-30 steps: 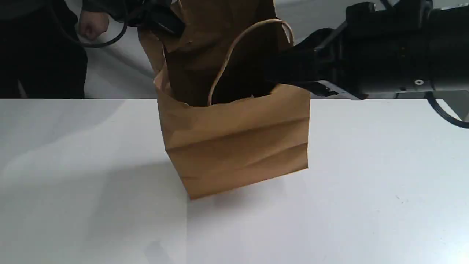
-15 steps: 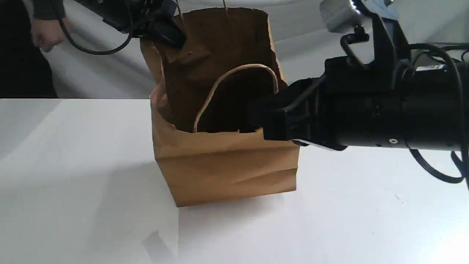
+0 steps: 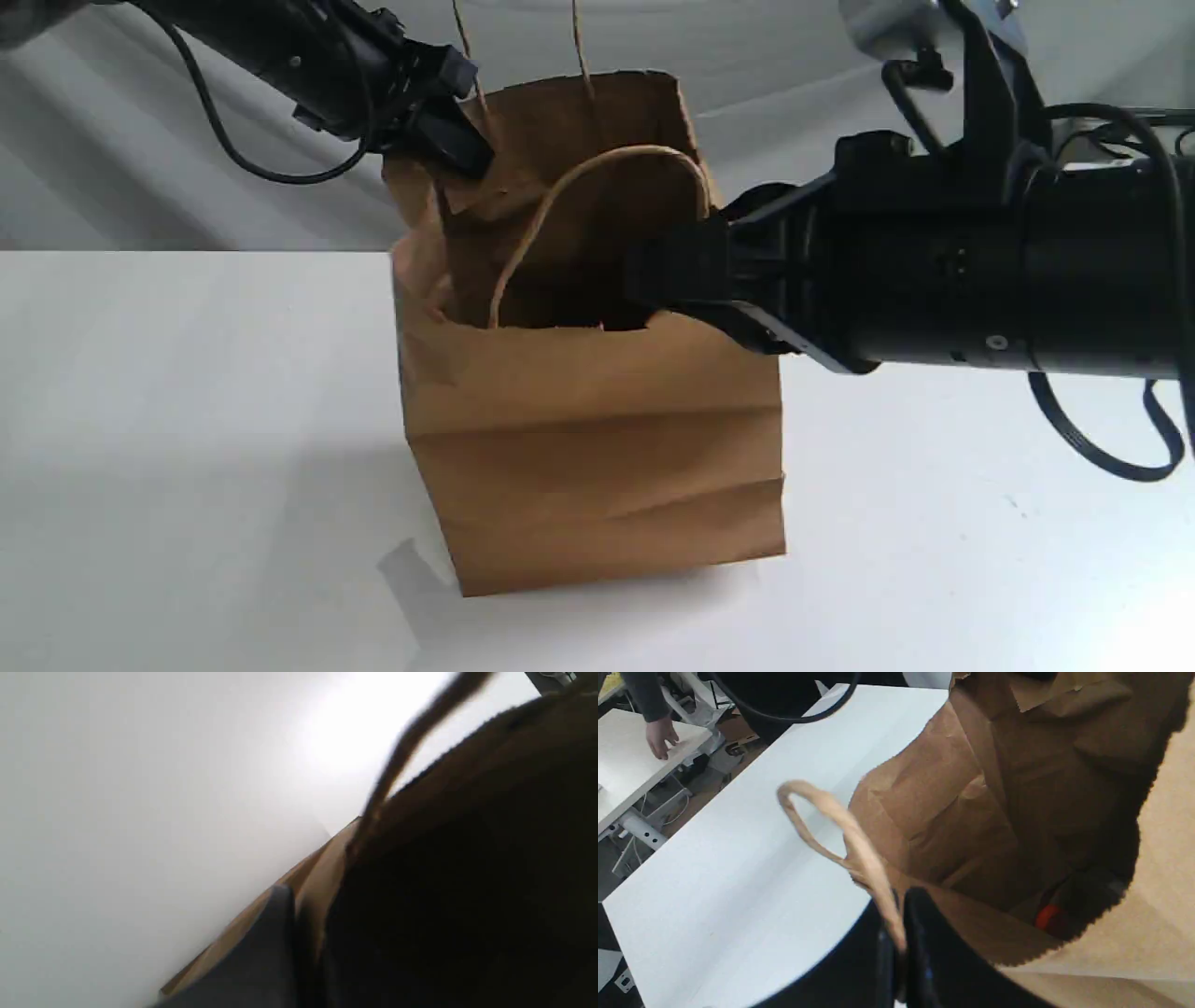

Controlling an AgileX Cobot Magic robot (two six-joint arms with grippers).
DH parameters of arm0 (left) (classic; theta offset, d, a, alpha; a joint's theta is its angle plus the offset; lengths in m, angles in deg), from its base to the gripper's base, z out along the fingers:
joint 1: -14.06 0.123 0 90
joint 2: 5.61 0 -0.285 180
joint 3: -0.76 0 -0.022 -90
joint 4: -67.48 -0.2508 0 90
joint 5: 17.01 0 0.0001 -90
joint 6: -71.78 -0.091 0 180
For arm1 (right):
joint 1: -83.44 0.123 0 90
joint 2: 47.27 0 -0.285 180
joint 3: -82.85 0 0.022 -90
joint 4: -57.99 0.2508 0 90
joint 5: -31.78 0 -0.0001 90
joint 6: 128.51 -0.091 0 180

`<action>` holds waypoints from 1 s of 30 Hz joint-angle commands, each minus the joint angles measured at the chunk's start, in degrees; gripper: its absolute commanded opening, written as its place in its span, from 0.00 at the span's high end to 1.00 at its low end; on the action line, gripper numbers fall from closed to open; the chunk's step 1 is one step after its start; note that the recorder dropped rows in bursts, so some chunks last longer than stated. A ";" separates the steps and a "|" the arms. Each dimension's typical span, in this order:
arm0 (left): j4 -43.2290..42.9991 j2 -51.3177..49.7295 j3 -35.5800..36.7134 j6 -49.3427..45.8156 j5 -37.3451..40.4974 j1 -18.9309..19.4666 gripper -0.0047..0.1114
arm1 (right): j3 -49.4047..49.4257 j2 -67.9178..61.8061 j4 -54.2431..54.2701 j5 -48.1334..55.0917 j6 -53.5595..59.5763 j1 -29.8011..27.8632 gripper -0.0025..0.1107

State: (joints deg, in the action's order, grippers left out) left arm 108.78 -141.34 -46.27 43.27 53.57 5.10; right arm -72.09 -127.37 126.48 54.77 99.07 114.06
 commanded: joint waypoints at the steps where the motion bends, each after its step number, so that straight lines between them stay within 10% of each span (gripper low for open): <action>1: 0.03 -0.85 -0.34 0.81 -0.62 -0.47 0.96 | 0.32 -0.28 -1.28 0.61 0.23 0.26 0.98; 8: 3.25 -0.95 -0.34 -2.57 -0.62 -0.61 0.92 | 0.32 -1.53 -1.95 0.39 -0.06 0.26 0.98; 17: 3.40 -0.83 -0.34 -2.30 -0.62 -0.61 0.51 | 0.32 -1.53 -2.77 -0.27 -0.06 0.26 0.98; 30: 3.02 2.02 -0.34 -2.18 -0.62 -0.11 0.49 | 0.32 -1.53 -2.77 -2.78 -0.06 0.26 0.98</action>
State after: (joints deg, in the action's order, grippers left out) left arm 111.66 -140.86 -46.47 40.71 53.34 4.74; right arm -72.09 -128.97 124.18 52.44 98.91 114.06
